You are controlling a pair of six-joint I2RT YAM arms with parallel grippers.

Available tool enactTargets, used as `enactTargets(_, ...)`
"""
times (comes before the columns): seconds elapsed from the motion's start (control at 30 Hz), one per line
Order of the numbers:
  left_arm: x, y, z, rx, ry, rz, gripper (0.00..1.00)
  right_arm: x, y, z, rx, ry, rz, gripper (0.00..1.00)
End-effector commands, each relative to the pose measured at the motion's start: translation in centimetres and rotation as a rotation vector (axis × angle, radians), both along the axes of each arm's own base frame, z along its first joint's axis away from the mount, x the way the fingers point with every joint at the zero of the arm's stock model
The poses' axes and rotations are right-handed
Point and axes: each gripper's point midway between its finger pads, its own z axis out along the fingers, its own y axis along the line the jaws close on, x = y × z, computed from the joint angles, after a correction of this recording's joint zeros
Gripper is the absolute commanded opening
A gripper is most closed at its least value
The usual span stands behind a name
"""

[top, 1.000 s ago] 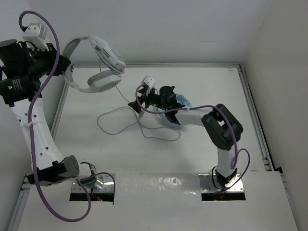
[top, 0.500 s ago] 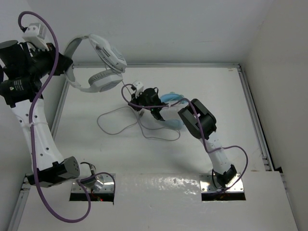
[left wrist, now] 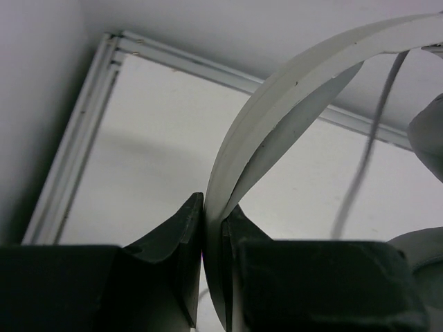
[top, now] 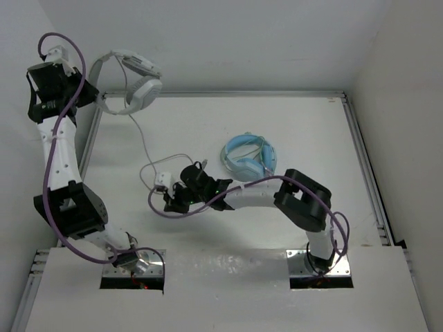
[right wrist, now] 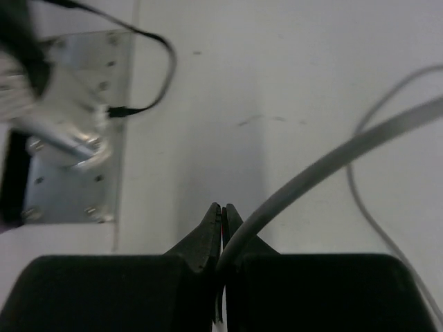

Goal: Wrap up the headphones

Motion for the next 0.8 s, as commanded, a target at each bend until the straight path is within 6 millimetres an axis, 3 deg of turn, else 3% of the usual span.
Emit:
enactTargets(0.0, 2.8, 1.4, 3.3, 0.137, -0.140, 0.122, 0.00, -3.3, -0.6, 4.1, -0.029, -0.108, 0.171, 0.00)
enactTargets(0.07, 3.1, 3.0, 1.7, 0.293, -0.088, 0.214, 0.00, -3.8, -0.8, 6.1, -0.013, -0.134, 0.173, 0.00)
enactTargets(0.1, 3.8, 2.1, 0.5, 0.362, -0.077, 0.208, 0.00, -3.9, -1.2, 8.7, 0.024, -0.146, 0.157, 0.00)
enactTargets(0.13, 3.7, 2.3, -0.1, 0.473, -0.052, 0.209, 0.00, -3.5, -1.5, 10.0, 0.038, -0.169, 0.131, 0.00)
enactTargets(0.17, 3.7, 2.1, -1.2, 0.541, -0.039, 0.240, 0.00, -2.5, -2.2, 12.8, 0.063, -0.236, 0.073, 0.00)
enactTargets(0.27, 3.3, 1.2, -2.1, 0.705, -0.008, 0.185, 0.00, -0.4, -3.5, 17.3, 0.097, -0.369, -0.027, 0.00)
enactTargets(0.3, 3.1, -0.1, -3.8, 0.740, 0.023, 0.131, 0.00, 1.2, -4.6, 20.3, 0.117, -0.442, -0.121, 0.00)
enactTargets(0.37, 2.2, -1.5, -4.1, 0.842, 0.032, 0.037, 0.00, 3.8, -6.1, 23.4, 0.130, -0.539, -0.242, 0.00)
enactTargets(0.4, 1.6, -3.0, -5.7, 0.875, 0.058, -0.030, 0.00, 6.2, -7.4, 25.7, 0.135, -0.621, -0.360, 0.00)
enactTargets(0.5, -0.6, -6.0, -6.2, 0.973, 0.047, -0.212, 0.00, 11.9, -11.2, 30.3, 0.160, -0.692, -0.583, 0.00)
enactTargets(0.53, -1.1, -7.2, -6.0, 0.964, 0.024, -0.278, 0.00, 13.8, -11.8, 30.2, 0.144, -0.693, -0.634, 0.00)
enactTargets(0.57, -2.7, -8.0, -7.4, 0.941, 0.095, -0.361, 0.00, 16.6, -13.9, 30.8, 0.145, -0.686, -0.729, 0.00)
enactTargets(0.6, -3.0, -8.5, -6.0, 0.933, 0.087, -0.394, 0.00, 18.2, -14.8, 32.5, 0.173, -0.690, -0.789, 0.00)
enactTargets(0.63, -3.5, -9.6, -6.2, 0.911, 0.082, -0.463, 0.00, 21.2, -16.2, 31.5, 0.139, -0.680, -0.866, 0.00)
enactTargets(0.67, -4.9, -10.4, -6.3, 0.885, 0.106, -0.527, 0.00, 22.5, -16.6, 33.2, 0.187, -0.670, -0.914, 0.00)
enactTargets(0.73, -6.2, -12.2, -6.4, 0.834, 0.108, -0.623, 0.00, 24.9, -16.9, 33.3, 0.196, -0.659, -0.962, 0.00)
enactTargets(0.77, -7.4, -13.2, -6.4, 0.814, 0.127, -0.668, 0.00, 27.0, -16.8, 33.4, 0.213, -0.646, -0.997, 0.00)
